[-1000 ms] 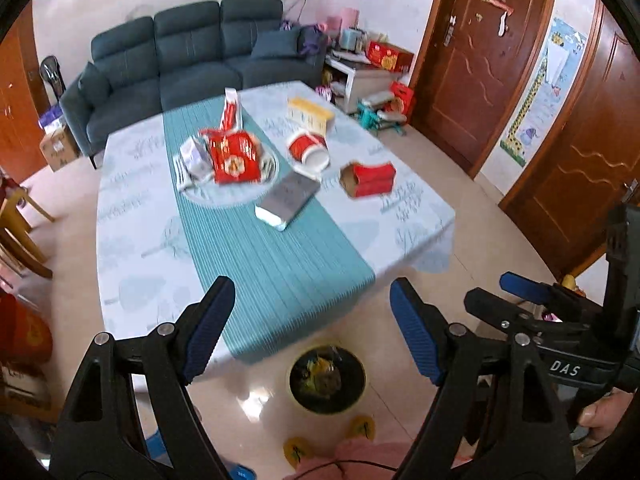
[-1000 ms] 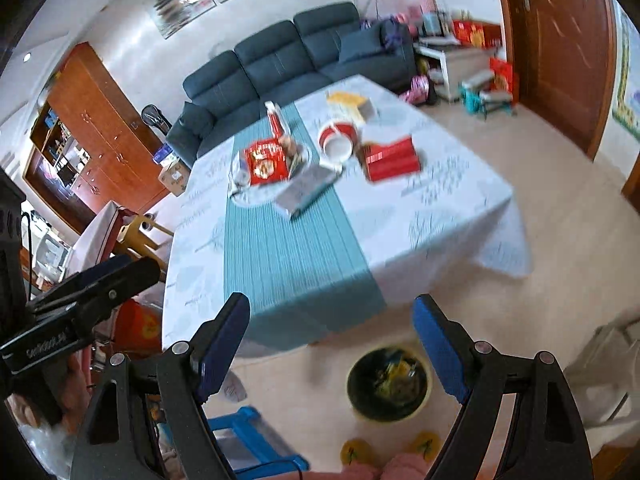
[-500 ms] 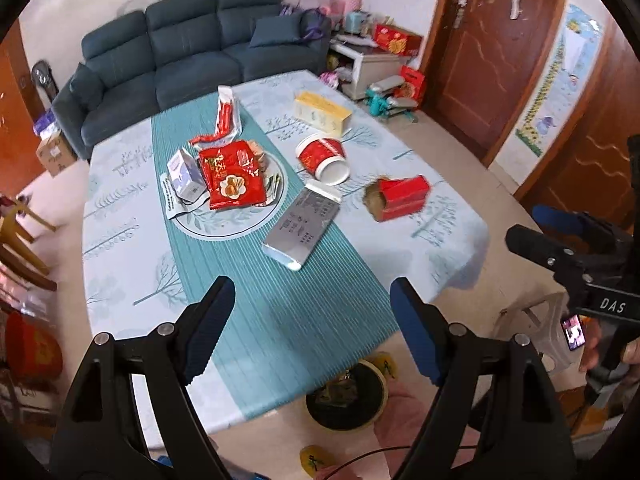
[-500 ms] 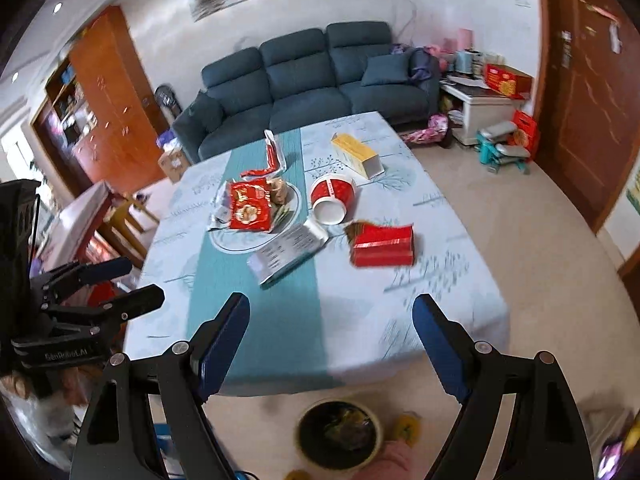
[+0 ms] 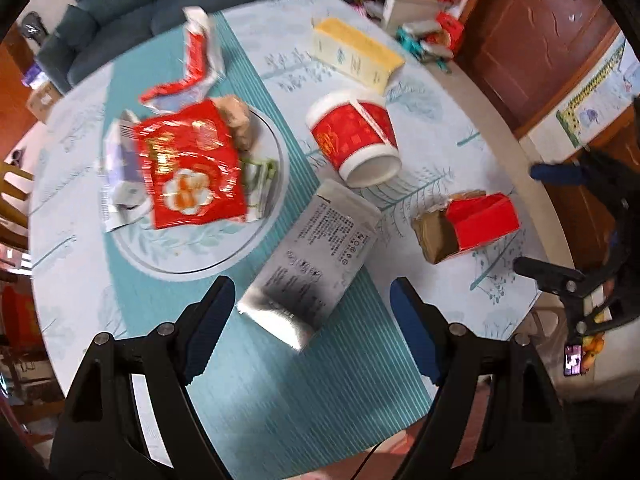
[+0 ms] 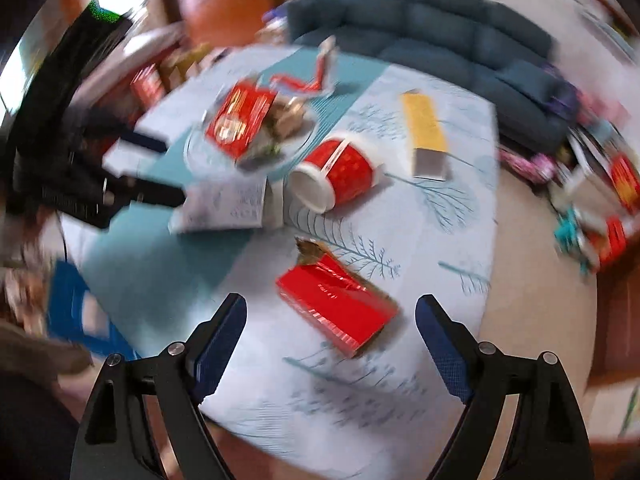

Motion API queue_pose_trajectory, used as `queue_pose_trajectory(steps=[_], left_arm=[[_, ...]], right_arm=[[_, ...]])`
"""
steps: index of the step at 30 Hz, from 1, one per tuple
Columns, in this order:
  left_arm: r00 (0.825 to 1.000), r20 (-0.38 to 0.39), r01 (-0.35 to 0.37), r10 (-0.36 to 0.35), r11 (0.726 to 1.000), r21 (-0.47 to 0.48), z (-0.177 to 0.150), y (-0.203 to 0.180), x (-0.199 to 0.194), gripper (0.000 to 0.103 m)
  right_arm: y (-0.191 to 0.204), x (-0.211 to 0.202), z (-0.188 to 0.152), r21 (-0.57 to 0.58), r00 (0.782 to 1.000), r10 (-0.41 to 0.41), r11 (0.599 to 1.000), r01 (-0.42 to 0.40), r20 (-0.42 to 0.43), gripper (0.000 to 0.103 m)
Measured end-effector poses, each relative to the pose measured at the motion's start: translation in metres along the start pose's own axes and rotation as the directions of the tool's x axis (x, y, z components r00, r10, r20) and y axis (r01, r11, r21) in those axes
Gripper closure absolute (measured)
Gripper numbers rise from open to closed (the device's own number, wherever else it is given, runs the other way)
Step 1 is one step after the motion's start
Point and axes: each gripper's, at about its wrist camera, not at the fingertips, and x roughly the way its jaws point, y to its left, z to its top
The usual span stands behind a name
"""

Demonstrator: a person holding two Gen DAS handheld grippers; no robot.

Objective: Collect trash
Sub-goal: 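Grasp the silver packet with the left gripper while the right gripper grasps the red box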

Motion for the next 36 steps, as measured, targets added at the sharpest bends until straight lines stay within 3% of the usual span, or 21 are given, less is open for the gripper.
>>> queue_pose_trajectory(steps=[7,12,13,15,17,24,30,36], left_arm=[[0.993,-0.111,-0.021,0.028,0.998,0.059,0.010,-0.004,0.040,0.025],[0.986,-0.163,-0.032,0.045,0.996,0.079,0.015,-0.003,0.060,0.025],[0.984,-0.175,-0.033,0.046,0.996,0.079,0.017,-0.003,0.063,0.025],[0.978,-0.206,-0.027,0.041,0.997,0.070,0.019,0.001,0.072,0.026],[0.974,-0.224,-0.025,0.038,0.998,0.061,0.020,0.003,0.079,0.025],[0.968,-0.251,-0.013,0.019,1.000,0.026,0.024,0.008,0.093,0.026],[0.968,-0.249,-0.015,0.019,1.000,0.020,0.023,0.000,0.101,0.028],[0.974,-0.222,-0.054,0.053,0.999,0.000,0.018,-0.007,0.101,0.032]], right_arm=[[-0.009,0.062,0.009,-0.210,0.982,0.107,0.968,-0.140,-0.158,0.015],[-0.029,0.089,0.017,-0.194,0.949,0.194,0.950,-0.245,-0.248,0.016],[-0.030,0.091,0.018,-0.180,0.941,0.216,0.947,-0.267,-0.259,0.019],[-0.037,0.095,0.020,-0.144,0.925,0.264,0.939,-0.311,-0.273,0.045],[-0.044,0.098,0.022,-0.116,0.917,0.287,0.937,-0.329,-0.277,0.048],[-0.055,0.090,0.013,-0.080,0.925,0.283,0.947,-0.311,-0.253,0.056],[-0.061,0.080,-0.002,0.050,0.937,0.284,0.959,-0.279,-0.204,0.058],[-0.051,0.060,-0.015,0.196,0.946,0.294,0.944,-0.265,-0.136,0.059]])
